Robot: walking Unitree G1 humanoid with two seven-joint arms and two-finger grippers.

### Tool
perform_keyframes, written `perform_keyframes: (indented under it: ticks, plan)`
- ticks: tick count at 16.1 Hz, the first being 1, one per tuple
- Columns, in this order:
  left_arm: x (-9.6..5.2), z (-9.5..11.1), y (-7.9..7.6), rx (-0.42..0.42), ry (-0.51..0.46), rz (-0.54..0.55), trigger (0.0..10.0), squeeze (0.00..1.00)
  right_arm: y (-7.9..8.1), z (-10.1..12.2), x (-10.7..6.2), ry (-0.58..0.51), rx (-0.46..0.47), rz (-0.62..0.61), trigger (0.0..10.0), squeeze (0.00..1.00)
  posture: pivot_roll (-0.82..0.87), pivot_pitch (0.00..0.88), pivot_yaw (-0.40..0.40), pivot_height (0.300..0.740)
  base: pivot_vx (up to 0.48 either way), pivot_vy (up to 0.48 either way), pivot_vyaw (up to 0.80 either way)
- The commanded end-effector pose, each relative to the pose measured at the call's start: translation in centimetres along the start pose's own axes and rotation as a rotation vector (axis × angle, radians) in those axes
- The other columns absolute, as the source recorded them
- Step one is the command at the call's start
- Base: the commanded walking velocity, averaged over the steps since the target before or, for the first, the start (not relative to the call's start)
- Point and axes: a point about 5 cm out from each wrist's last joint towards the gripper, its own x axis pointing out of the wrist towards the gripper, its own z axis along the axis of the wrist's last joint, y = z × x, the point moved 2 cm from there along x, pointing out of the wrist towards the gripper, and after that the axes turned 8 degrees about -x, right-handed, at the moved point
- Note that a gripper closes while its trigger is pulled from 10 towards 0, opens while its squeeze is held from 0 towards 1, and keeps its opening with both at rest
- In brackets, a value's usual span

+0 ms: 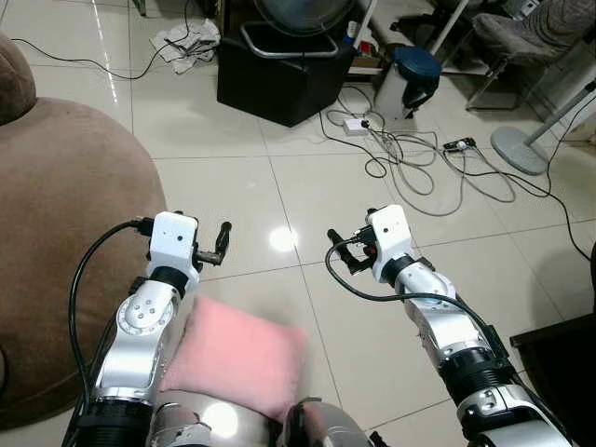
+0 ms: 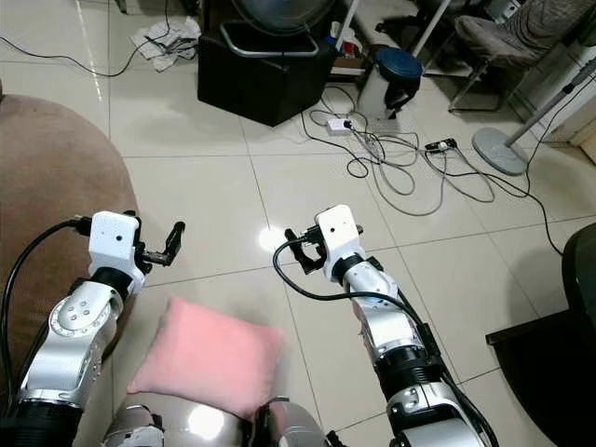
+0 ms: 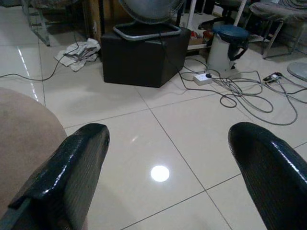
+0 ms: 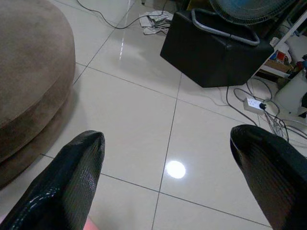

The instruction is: Move the pillow to the sofa from floor

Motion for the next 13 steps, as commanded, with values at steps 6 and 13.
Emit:
perform_keyframes:
  ticks: [6, 13]
  plan:
    - [0.3, 0.1, -1.12, -0.046, -0.006, -0.042, 10.0, 0.0, -0.39, -1.13, -0.72, 0.038, 0.002, -0.018, 10.0, 0.0, 0.09, 0.199, -0.235, 0.74, -0.04, -0.217, 0.0]
    - [0.31, -0.15, -1.26, -0.022, 0.004, -0.038, 10.0, 0.0, -0.44, -1.33, -0.4, 0.075, -0.017, -0.026, 10.0, 0.0, 0.1, 0.209, -0.244, 0.74, 0.0, 0.0, 0.0]
